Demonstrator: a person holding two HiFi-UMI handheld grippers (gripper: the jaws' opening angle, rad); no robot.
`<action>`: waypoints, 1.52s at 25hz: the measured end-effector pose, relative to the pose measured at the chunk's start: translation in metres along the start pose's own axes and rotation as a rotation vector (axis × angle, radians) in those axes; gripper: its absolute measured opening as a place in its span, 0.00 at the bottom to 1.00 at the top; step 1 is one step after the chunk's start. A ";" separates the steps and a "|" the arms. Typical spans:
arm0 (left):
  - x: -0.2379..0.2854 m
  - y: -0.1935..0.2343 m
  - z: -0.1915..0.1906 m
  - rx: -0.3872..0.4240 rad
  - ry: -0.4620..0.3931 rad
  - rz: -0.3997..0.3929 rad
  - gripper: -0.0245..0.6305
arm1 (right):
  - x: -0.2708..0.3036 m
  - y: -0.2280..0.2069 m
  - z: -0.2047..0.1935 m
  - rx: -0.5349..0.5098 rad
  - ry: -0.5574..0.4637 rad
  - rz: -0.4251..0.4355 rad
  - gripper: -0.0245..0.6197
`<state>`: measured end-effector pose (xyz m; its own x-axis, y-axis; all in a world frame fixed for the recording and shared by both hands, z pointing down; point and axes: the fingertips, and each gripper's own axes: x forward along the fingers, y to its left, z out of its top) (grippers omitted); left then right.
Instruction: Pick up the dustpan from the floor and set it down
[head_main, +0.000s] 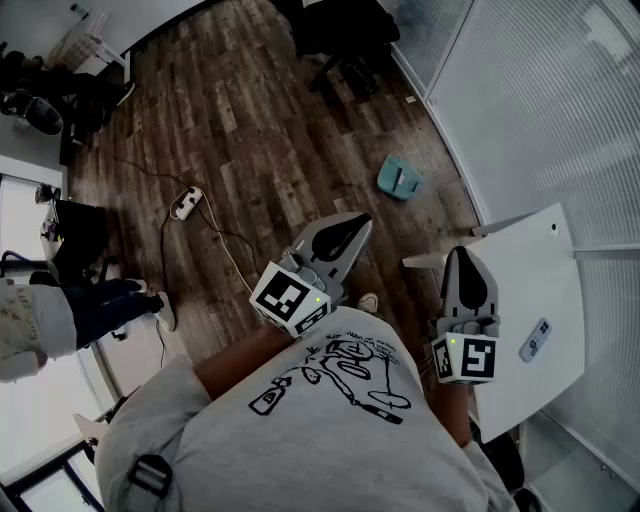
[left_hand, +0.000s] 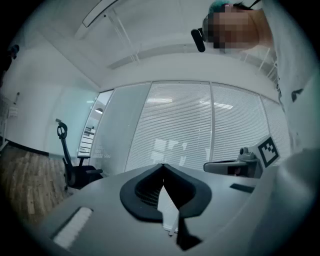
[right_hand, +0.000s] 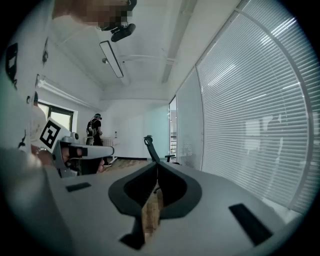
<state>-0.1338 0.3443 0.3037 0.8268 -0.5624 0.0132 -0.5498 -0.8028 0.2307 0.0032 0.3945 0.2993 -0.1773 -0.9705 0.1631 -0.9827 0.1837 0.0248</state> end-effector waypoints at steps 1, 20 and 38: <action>-0.002 0.002 0.000 -0.001 -0.002 0.005 0.04 | 0.000 0.002 0.000 0.001 0.000 0.000 0.05; -0.046 0.057 -0.008 -0.034 0.016 -0.011 0.04 | 0.024 0.064 -0.008 0.039 0.028 -0.034 0.05; 0.015 0.081 -0.025 -0.047 0.077 0.048 0.04 | 0.079 0.018 -0.029 0.085 0.054 0.029 0.05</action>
<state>-0.1626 0.2758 0.3468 0.8076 -0.5814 0.0992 -0.5839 -0.7643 0.2738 -0.0268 0.3254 0.3413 -0.2052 -0.9547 0.2155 -0.9785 0.1958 -0.0641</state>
